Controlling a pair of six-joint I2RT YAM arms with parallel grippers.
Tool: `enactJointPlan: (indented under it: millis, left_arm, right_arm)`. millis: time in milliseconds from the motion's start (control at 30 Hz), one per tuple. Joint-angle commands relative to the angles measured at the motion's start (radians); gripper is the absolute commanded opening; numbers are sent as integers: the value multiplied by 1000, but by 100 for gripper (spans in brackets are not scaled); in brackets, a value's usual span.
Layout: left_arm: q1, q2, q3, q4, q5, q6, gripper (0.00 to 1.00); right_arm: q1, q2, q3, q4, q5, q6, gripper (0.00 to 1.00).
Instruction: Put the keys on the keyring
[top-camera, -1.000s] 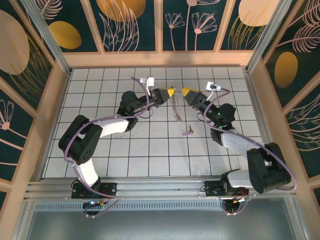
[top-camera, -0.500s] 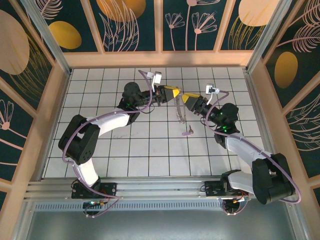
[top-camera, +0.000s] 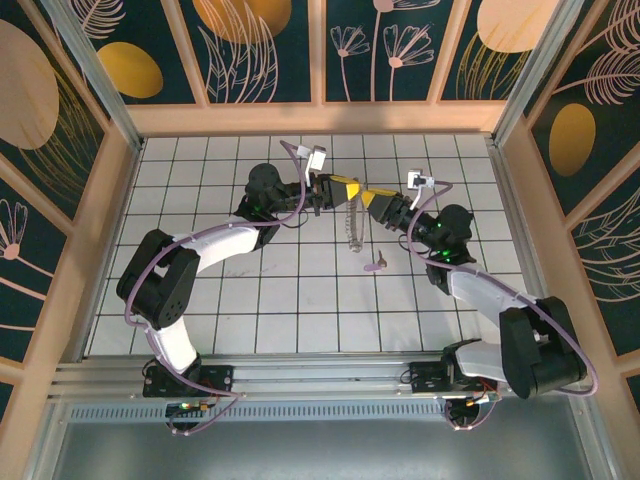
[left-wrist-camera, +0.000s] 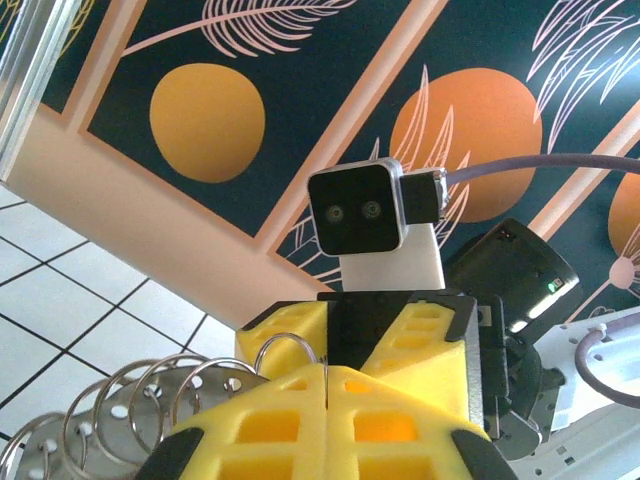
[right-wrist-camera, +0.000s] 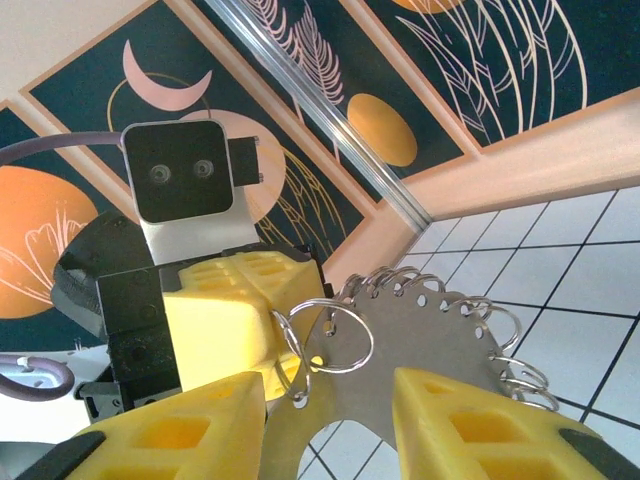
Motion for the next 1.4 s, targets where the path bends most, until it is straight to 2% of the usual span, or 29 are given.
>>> enactJointPlan:
  millis: [0, 300, 600, 800, 833, 867, 1000, 1367]
  left_arm:
    - [-4, -35, 18, 68, 28, -11, 0]
    - [-5, -27, 14, 78, 33, -19, 0]
    - [-5, -13, 15, 93, 37, -33, 0]
    - [-5, -13, 15, 97, 35, -36, 0]
    - [-5, -13, 15, 100, 35, -36, 0]
    - [-5, -12, 18, 100, 37, -37, 0]
    - [-4, -7, 23, 100, 40, -39, 0]
    - [-5, 10, 49, 90, 59, -36, 0]
  right_arm:
    - [-7, 11, 28, 86, -11, 20, 37]
    - [-8, 36, 47, 140, -28, 57, 29]
    - [-7, 41, 50, 164, -39, 68, 0]
    - [-9, 51, 55, 197, -64, 84, 0]
    - [-7, 53, 58, 194, -68, 84, 6]
    - [-8, 56, 60, 195, -72, 85, 8]
    - [-7, 64, 62, 201, -76, 86, 4]
    - [-7, 128, 100, 247, -122, 97, 10]
